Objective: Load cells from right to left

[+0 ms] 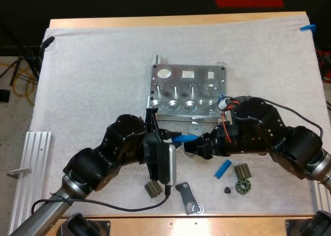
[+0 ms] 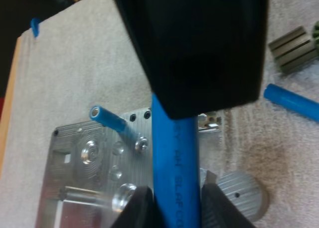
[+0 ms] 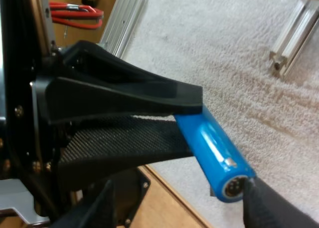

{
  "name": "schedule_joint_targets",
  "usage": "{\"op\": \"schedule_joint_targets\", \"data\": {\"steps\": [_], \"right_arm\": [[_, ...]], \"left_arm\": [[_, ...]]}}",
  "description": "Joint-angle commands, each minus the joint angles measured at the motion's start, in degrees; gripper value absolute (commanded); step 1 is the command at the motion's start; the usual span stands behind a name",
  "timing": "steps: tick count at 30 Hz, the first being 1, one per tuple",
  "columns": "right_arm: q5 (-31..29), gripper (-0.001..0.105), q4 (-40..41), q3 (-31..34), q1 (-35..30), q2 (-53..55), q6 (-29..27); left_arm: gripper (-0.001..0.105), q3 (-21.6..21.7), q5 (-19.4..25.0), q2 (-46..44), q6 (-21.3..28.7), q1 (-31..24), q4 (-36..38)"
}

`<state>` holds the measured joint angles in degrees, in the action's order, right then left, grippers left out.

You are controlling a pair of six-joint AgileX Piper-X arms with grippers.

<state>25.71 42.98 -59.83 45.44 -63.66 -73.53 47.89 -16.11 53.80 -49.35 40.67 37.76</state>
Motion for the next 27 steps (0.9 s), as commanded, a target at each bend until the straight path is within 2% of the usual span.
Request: {"op": "schedule_joint_targets", "data": {"steps": [1,7,14,27], "right_arm": [[-0.28,0.055,-0.57,-0.1,-0.11,-0.43,-1.39],[-3.19,0.055,-0.59,-0.1,-0.62,-0.43,-3.91],[-3.17,0.055,0.12,-0.1,-3.26,-0.43,-4.06],[1.78,0.055,0.12,-0.1,-3.11,-0.43,-2.06]], "left_arm": [[0.007,0.28,-0.25,-0.33,-0.83,0.31,-2.06],[0.007,0.28,-0.25,-0.33,-0.83,0.31,-1.92],[0.007,0.28,-0.36,-0.61,-0.83,0.31,-2.03],[0.007,0.28,-1.66,-1.08,-0.83,0.31,-2.15]]}}
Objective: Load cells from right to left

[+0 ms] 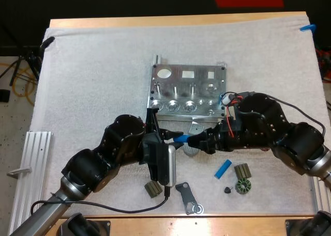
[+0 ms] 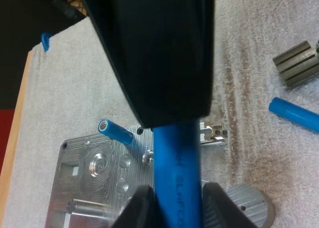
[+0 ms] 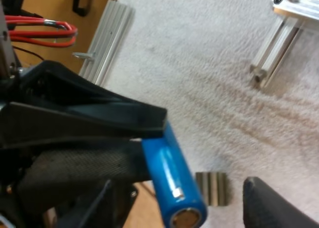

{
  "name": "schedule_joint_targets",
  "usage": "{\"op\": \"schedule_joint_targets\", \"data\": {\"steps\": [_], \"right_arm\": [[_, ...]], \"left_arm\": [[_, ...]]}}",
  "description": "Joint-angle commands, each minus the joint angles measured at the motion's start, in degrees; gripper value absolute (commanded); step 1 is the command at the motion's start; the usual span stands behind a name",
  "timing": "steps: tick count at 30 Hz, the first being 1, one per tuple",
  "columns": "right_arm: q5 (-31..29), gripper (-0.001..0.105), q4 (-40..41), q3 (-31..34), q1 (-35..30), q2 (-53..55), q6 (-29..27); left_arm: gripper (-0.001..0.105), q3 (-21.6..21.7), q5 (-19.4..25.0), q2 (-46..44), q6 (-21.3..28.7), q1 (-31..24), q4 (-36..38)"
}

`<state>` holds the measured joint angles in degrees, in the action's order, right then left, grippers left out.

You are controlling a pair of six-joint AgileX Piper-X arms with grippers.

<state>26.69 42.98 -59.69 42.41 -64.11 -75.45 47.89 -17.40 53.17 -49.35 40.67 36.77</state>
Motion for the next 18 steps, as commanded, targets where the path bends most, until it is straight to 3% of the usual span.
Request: {"op": "schedule_joint_targets", "data": {"steps": [1,10,18], "right_arm": [[1.53,0.055,0.11,-0.24,-0.08,0.03,0.23],[1.68,0.054,-0.77,-0.11,-0.08,0.03,0.77],[1.47,0.033,-0.77,-0.11,-0.08,0.03,0.77]], "left_arm": [[0.007,0.28,-0.37,-0.46,-0.83,0.31,-1.29],[0.007,0.28,-3.12,-0.46,-0.94,0.31,-4.47],[0.007,0.28,-3.18,-0.46,-0.94,0.31,-4.09]]}}
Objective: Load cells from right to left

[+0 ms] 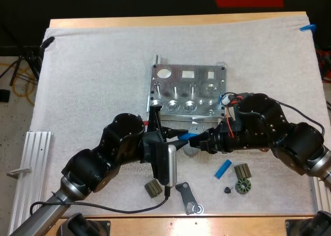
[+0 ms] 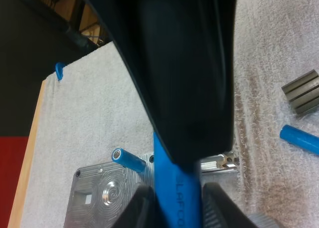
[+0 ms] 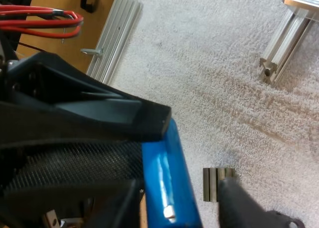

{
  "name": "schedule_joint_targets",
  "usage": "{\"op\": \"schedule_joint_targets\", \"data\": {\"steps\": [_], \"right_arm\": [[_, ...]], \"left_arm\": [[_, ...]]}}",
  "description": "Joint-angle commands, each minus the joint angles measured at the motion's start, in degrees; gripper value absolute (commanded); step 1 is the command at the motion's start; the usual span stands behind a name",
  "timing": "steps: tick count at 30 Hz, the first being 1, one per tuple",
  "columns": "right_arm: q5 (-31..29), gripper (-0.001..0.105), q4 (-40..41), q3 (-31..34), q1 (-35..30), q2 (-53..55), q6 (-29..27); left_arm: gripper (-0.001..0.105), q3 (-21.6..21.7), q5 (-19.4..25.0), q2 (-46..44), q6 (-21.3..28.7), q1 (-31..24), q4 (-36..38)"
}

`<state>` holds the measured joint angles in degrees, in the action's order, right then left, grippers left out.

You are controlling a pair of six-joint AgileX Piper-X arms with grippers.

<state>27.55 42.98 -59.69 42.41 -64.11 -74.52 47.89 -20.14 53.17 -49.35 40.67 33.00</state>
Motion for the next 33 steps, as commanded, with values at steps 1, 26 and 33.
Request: {"op": "schedule_joint_targets", "data": {"steps": [1,26,33], "right_arm": [[0.6,0.031,-0.77,-0.11,-0.08,0.03,-0.16],[-2.67,0.0,-1.3,-0.11,-0.23,0.03,-13.57],[-7.02,0.0,2.46,-0.92,-0.23,0.03,-18.1]], "left_arm": [[0.007,0.28,-0.44,-0.46,-0.94,0.31,-0.32],[0.053,0.28,-0.69,-0.46,-10.28,0.31,0.84],[0.056,1.68,-0.69,-0.46,-19.98,0.31,7.85]]}}
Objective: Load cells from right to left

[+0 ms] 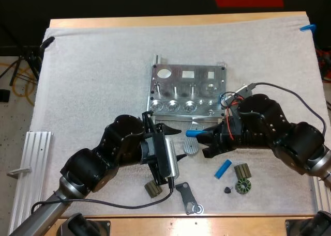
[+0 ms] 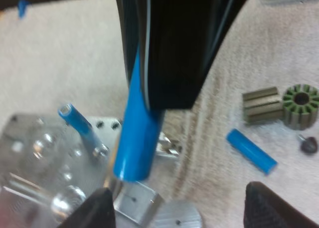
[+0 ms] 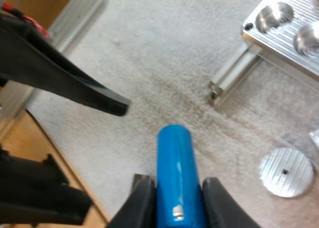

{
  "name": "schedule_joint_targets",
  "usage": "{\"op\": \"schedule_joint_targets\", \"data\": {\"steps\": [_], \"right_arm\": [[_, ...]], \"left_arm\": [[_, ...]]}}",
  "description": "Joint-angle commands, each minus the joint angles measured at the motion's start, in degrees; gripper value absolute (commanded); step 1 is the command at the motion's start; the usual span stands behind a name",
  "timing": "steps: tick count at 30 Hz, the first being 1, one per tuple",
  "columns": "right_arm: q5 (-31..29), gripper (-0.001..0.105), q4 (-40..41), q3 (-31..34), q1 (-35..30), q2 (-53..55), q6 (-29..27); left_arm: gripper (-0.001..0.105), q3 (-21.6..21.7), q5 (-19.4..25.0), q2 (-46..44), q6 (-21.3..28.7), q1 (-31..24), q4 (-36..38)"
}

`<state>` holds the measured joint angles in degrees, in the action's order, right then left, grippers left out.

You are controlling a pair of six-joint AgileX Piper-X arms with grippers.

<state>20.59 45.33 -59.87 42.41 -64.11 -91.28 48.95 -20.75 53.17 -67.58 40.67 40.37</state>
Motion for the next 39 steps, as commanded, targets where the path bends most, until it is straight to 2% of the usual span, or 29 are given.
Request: {"op": "schedule_joint_targets", "data": {"steps": [1,8,12,16,21,31,39], "right_arm": [[-0.71,0.0,0.9,-1.02,-0.23,0.03,-2.11],[-5.54,0.0,7.58,-3.65,-0.23,0.03,-8.84],[-6.73,0.0,10.33,-4.53,-0.23,0.03,-10.48],[-7.82,0.0,13.01,-4.83,-0.23,0.03,-11.58],[-10.64,0.0,16.37,-5.33,-0.23,0.03,-14.42],[-14.99,0.0,19.57,-9.32,-0.23,0.03,-18.74],[-18.28,0.0,27.21,-17.06,-0.23,-5.26,-23.05]], "left_arm": [[0.056,1.02,0.04,-0.46,-2.54,0.31,1.59],[0.056,3.38,3.25,-0.46,-13.63,0.31,5.91],[0.056,4.45,3.44,-0.46,-19.31,0.31,7.53],[0.056,6.12,5.66,-0.63,-24.02,0.31,10.31],[0.056,6.46,7.06,-3.05,-25.04,0.31,13.54],[0.056,6.46,14.69,-10.22,-30.61,0.31,19.82],[0.056,6.46,14.97,-11.99,-31.51,0.31,21.61]]}}
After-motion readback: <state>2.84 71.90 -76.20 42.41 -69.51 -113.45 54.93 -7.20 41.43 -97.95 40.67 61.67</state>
